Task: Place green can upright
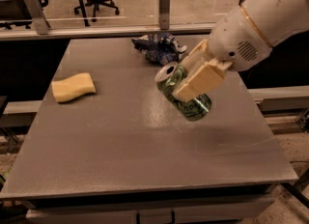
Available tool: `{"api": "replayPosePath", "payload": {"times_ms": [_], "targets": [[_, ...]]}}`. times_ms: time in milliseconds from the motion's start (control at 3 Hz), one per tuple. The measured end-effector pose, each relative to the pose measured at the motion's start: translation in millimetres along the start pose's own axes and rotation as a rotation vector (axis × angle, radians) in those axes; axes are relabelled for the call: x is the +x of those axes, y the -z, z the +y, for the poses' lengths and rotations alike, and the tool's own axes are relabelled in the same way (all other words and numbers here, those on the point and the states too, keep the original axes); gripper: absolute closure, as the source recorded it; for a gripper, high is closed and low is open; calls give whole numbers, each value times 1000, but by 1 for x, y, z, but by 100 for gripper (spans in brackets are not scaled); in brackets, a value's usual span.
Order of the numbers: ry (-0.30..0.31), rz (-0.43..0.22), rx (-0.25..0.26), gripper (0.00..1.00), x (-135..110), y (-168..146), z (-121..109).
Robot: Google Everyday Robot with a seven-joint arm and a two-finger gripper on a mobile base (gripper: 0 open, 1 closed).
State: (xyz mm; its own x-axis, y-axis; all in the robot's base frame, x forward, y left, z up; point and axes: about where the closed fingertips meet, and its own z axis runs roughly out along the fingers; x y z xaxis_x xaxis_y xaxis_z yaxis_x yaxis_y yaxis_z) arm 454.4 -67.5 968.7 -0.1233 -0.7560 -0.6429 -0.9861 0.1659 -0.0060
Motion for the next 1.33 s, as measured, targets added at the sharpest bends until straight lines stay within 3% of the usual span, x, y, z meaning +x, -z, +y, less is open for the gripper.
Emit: {"api": "replayPosePath", "payload": {"times_ms": [333, 1000, 1333], "targets": [[22, -141, 11, 100, 2, 10, 2], [140, -363, 6, 100, 22, 6, 1], [160, -434, 0, 100, 32, 0, -3]]}}
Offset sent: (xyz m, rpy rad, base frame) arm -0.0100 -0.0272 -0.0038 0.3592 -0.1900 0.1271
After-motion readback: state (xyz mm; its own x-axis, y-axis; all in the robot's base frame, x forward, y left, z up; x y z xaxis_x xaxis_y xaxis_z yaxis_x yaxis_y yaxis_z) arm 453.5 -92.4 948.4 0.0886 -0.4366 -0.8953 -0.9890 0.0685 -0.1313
